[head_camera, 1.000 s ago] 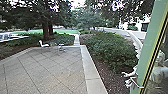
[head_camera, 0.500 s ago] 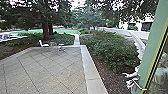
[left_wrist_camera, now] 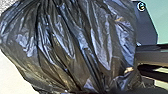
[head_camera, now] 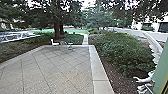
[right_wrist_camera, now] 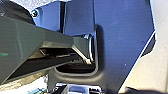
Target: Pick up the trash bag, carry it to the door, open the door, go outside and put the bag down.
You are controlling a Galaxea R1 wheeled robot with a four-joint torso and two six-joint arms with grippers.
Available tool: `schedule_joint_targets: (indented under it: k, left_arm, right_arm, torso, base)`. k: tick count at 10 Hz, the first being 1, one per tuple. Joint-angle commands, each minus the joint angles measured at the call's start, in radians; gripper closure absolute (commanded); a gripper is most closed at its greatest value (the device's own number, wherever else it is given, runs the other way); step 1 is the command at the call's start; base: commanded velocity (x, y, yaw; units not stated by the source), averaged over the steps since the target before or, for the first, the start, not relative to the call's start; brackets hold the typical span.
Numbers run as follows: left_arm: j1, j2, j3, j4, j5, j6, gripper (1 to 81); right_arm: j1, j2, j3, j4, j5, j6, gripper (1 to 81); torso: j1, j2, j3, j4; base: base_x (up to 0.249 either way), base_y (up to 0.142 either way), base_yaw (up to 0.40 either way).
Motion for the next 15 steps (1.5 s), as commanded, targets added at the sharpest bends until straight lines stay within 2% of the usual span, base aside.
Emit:
schedule_joint_targets:
  k: [1,5,6,7,8,11,13,14,15]
  left_arm:
    - [-0.056,-0.028,0.029,-0.014,0.068,-0.003,81.1]
    - [-0.072,-0.118,0.178,-0.043,0.072,-0.003,81.1]
    - [-0.083,-0.140,0.210,-0.052,0.074,-0.003,81.1]
    - [-0.098,-0.177,0.267,-0.064,0.083,-0.005,81.1]
    - [-0.114,-0.209,0.319,-0.076,0.109,-0.005,81.1]
    - [-0.178,-0.302,0.430,-0.112,0.133,-0.006,81.1]
    - [-0.256,-0.379,0.482,-0.176,0.196,-0.006,81.1]
    - [-0.307,-0.416,0.505,-0.211,0.225,-0.006,81.1]
    - [-0.361,-0.444,0.511,-0.247,0.272,-0.006,81.1]
  right_arm:
    - [0.039,0.020,0.020,-0.013,-0.053,-0.008,1.0]
    - [0.033,0.017,0.018,-0.008,-0.042,-0.007,1.0]
    - [0.033,0.012,0.020,-0.002,-0.048,-0.007,1.0]
    - [0.025,0.008,0.033,-0.011,-0.051,-0.008,1.0]
    - [0.023,-0.003,0.064,-0.015,-0.053,-0.010,1.0]
    - [0.019,-0.092,0.251,-0.016,-0.056,-0.010,1.0]
    - [0.016,-0.112,0.276,-0.015,-0.056,-0.008,1.0]
    - [0.016,-0.112,0.276,-0.015,-0.056,-0.008,1.0]
    - [0.016,-0.112,0.276,-0.015,-0.056,-0.007,1.0]
  torso:
    - [0.000,0.000,0.000,0.092]
    - [0.000,0.000,0.000,0.238]
    - [0.000,0.000,0.000,0.170]
    - [0.000,0.000,0.000,0.198]
    - [0.000,0.000,0.000,0.214]
    - [0.000,0.000,0.000,0.215]
    - [0.000,0.000,0.000,0.215]
    - [0.000,0.000,-0.089,0.215]
    - [0.000,0.000,-0.098,0.215]
  base:
    - [0.000,0.000,0.000]
    - [0.000,0.000,0.000]
    - [0.000,0.000,0.000]
    - [0.000,0.000,0.000]
    - [0.000,0.000,0.000]
    - [0.000,0.000,0.000]
    - [0.000,0.000,0.000]
    - [0.000,0.000,0.000]
    - [0.000,0.000,0.000]
